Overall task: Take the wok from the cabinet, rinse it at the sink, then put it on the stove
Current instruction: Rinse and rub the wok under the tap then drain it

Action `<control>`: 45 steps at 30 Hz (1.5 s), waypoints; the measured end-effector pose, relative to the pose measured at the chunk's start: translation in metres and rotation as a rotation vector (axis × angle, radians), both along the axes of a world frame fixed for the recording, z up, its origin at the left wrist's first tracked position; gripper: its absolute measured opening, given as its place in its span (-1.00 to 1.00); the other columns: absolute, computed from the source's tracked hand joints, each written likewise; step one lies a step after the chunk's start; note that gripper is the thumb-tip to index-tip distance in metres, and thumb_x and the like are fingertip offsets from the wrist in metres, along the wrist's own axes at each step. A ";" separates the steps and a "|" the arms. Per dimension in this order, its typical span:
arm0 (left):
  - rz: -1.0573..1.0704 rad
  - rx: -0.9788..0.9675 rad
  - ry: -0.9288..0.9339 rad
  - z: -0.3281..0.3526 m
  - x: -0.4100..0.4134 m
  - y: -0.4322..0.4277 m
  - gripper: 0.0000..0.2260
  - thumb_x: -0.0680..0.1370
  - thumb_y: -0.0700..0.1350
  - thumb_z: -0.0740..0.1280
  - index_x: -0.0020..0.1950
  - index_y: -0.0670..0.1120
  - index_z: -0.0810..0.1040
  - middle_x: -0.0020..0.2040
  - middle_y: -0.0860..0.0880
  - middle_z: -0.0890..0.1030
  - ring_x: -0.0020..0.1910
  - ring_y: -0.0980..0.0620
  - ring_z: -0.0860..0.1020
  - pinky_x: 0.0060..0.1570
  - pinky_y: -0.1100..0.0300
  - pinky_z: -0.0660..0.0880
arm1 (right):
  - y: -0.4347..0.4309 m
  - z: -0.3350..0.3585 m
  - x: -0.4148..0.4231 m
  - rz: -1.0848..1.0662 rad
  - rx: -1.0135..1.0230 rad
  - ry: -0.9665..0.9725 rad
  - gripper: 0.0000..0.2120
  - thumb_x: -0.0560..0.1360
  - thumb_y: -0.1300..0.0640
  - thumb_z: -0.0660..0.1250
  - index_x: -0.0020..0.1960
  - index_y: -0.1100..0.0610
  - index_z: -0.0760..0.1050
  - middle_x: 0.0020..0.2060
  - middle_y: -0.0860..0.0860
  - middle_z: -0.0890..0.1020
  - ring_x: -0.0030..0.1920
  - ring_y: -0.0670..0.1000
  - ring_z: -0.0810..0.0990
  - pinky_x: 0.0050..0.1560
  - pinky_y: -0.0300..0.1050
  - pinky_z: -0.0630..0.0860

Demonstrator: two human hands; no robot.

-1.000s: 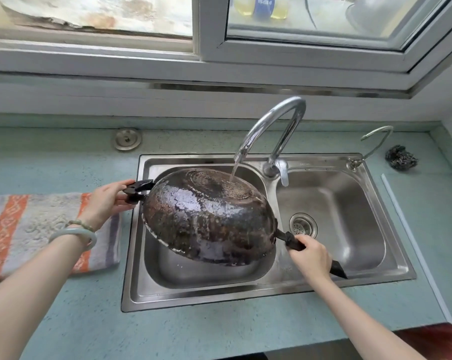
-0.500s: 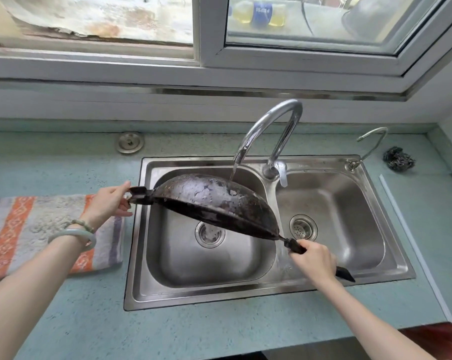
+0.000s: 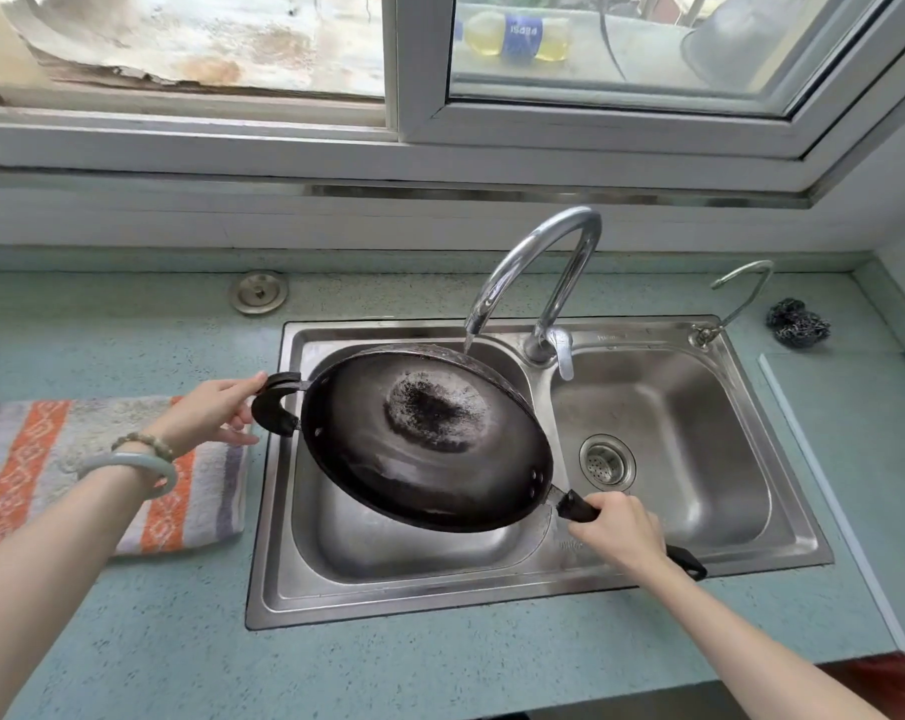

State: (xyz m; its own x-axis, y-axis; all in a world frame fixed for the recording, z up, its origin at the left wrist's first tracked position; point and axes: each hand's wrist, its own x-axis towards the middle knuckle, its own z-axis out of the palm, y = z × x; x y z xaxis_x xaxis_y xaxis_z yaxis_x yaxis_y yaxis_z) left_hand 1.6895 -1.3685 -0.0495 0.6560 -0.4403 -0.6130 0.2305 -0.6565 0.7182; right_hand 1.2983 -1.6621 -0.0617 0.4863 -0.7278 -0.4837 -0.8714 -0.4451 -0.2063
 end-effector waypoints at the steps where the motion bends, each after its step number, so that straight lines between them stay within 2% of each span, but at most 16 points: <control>1: -0.037 -0.006 0.053 0.000 0.002 0.002 -0.55 0.52 0.19 0.26 0.18 -0.15 0.55 -0.18 -0.09 0.45 -0.22 -0.02 0.44 -0.18 0.06 0.64 | -0.001 0.001 0.001 0.004 0.018 0.008 -0.80 0.29 -0.11 0.33 -0.36 0.01 0.51 -0.44 -0.05 0.56 -0.19 0.12 0.59 -0.24 -0.12 0.41; 4: -0.162 0.005 0.093 -0.001 0.010 0.006 -0.50 0.38 0.29 0.40 0.15 -0.02 0.59 0.10 0.01 0.56 0.05 -0.01 0.50 -0.01 0.05 0.57 | -0.005 0.002 0.003 0.021 0.061 0.042 -0.78 0.27 -0.10 0.32 -0.38 0.04 0.48 -0.44 -0.04 0.56 -0.20 0.13 0.59 -0.26 -0.13 0.42; 7: -0.201 -0.021 0.046 -0.002 0.016 0.002 -0.39 0.16 0.18 0.51 0.12 -0.08 0.59 0.06 -0.08 0.64 0.07 -0.02 0.57 0.09 0.11 0.45 | -0.009 0.002 0.007 0.045 0.122 0.073 -0.84 0.23 -0.08 0.33 -0.40 0.00 0.47 -0.46 -0.06 0.54 -0.23 0.11 0.58 -0.29 -0.15 0.41; 9: -0.167 -0.060 0.005 -0.003 0.018 -0.007 -0.51 0.28 0.01 0.53 0.14 -0.14 0.57 0.07 -0.16 0.65 0.06 -0.08 0.59 0.15 0.08 0.45 | -0.011 0.001 0.010 0.071 0.167 0.078 -0.91 0.20 -0.06 0.34 -0.43 -0.10 0.46 -0.48 -0.08 0.50 -0.25 0.10 0.55 -0.28 -0.13 0.42; 11: -0.117 -0.057 -0.067 -0.005 0.022 -0.018 -0.70 0.45 -0.20 0.44 0.16 -0.21 0.55 0.07 -0.23 0.63 0.03 -0.12 0.57 0.18 0.05 0.44 | -0.011 -0.003 0.011 0.089 0.192 0.078 -0.95 0.18 -0.06 0.33 -0.41 -0.15 0.46 -0.48 -0.07 0.48 -0.27 0.09 0.52 -0.27 -0.12 0.43; 13: -0.105 -0.019 -0.147 -0.008 0.026 -0.030 -0.78 0.49 -0.25 0.39 0.13 -0.21 0.56 0.01 -0.21 0.62 0.00 -0.09 0.55 0.19 0.06 0.42 | -0.010 -0.006 0.012 0.105 0.202 0.065 -0.91 0.16 -0.04 0.32 -0.36 -0.07 0.48 -0.46 -0.06 0.52 -0.27 0.08 0.53 -0.29 -0.13 0.42; 17: -0.053 0.005 -0.219 -0.019 0.034 -0.050 -0.77 0.49 -0.27 0.39 0.14 -0.22 0.56 0.00 -0.20 0.62 -0.04 -0.06 0.54 0.15 0.09 0.43 | -0.005 -0.016 0.010 0.136 0.209 0.016 -0.79 0.18 -0.02 0.31 -0.22 0.02 0.48 -0.32 -0.04 0.63 -0.20 0.04 0.58 -0.28 -0.11 0.42; 20: 0.019 0.029 -0.272 -0.035 0.043 -0.062 -0.74 0.44 -0.25 0.44 0.12 -0.23 0.56 0.06 -0.28 0.62 -0.05 -0.09 0.55 0.16 0.00 0.48 | 0.001 -0.023 0.008 0.110 0.204 -0.054 -0.79 0.14 -0.06 0.26 -0.28 0.00 0.49 -0.41 -0.01 0.56 -0.31 0.00 0.51 -0.30 -0.10 0.42; 22: 0.047 0.057 -0.310 -0.042 0.044 -0.074 -0.72 0.44 -0.24 0.45 0.12 -0.26 0.56 0.06 -0.28 0.62 -0.08 -0.07 0.53 0.02 0.08 0.49 | 0.004 -0.030 0.006 0.107 0.193 -0.102 -0.81 0.14 -0.07 0.28 -0.34 0.02 0.50 -0.40 -0.01 0.53 -0.31 -0.03 0.50 -0.26 -0.11 0.44; 24: 0.032 0.081 -0.338 -0.044 0.043 -0.086 -0.71 0.46 -0.24 0.42 0.16 -0.28 0.54 0.02 -0.24 0.60 -0.09 -0.06 0.52 -0.10 0.16 0.44 | 0.010 -0.035 0.004 0.133 0.178 -0.139 -0.86 0.18 -0.05 0.32 -0.45 -0.01 0.42 -0.36 -0.05 0.43 -0.32 -0.10 0.45 -0.30 -0.25 0.37; 26: -0.012 0.119 -0.373 -0.047 0.045 -0.095 -0.68 0.47 -0.21 0.42 0.19 -0.26 0.52 0.03 -0.22 0.60 -0.08 -0.06 0.52 -0.03 0.15 0.43 | 0.019 -0.040 0.001 0.125 0.168 -0.180 -0.83 0.22 -0.01 0.36 -0.47 -0.02 0.40 -0.36 -0.05 0.35 -0.34 -0.12 0.40 -0.36 -0.32 0.28; 30: -0.119 0.209 -0.457 -0.052 0.047 -0.102 -0.70 0.49 -0.16 0.40 0.17 -0.25 0.55 0.04 -0.24 0.63 -0.06 -0.11 0.56 0.00 0.14 0.41 | 0.031 -0.052 -0.004 0.093 0.121 -0.233 -0.89 0.28 0.08 0.42 -0.25 0.12 0.62 -0.33 -0.04 0.37 -0.29 -0.07 0.44 -0.31 -0.29 0.29; 33: -0.171 0.249 -0.527 -0.054 0.044 -0.107 -0.72 0.51 -0.15 0.38 0.17 -0.25 0.56 0.05 -0.24 0.63 0.06 -0.20 0.58 0.05 0.11 0.42 | 0.036 -0.059 -0.005 0.069 0.105 -0.269 -0.83 0.27 0.08 0.44 -0.19 0.14 0.64 -0.33 -0.02 0.39 -0.26 0.00 0.46 -0.27 -0.34 0.30; 39: -0.256 0.301 -0.593 -0.064 0.046 -0.110 -0.70 0.53 -0.13 0.32 0.20 -0.26 0.53 0.06 -0.31 0.62 0.13 -0.28 0.54 0.17 -0.02 0.46 | 0.038 -0.061 -0.006 0.047 0.114 -0.294 -0.75 0.28 0.08 0.52 -0.08 0.15 0.67 -0.28 0.03 0.45 -0.21 0.00 0.48 -0.21 -0.30 0.31; 43: -0.322 0.329 -0.680 -0.064 0.045 -0.111 -0.70 0.54 -0.14 0.31 0.19 -0.30 0.53 0.06 -0.32 0.61 0.12 -0.30 0.53 0.15 -0.03 0.44 | 0.035 -0.063 -0.006 0.083 0.122 -0.248 -0.70 0.32 0.02 0.51 -0.02 0.15 0.65 -0.22 0.02 0.46 -0.15 0.00 0.48 -0.16 -0.26 0.32; 45: -0.358 0.337 -0.723 -0.064 0.044 -0.111 -0.73 0.53 -0.14 0.32 0.13 -0.29 0.57 0.01 -0.32 0.63 0.07 -0.30 0.56 0.11 -0.03 0.47 | 0.033 -0.059 -0.004 0.135 0.155 -0.181 -0.61 0.34 -0.13 0.44 0.01 0.13 0.63 -0.20 0.00 0.46 -0.10 -0.01 0.48 -0.11 -0.22 0.35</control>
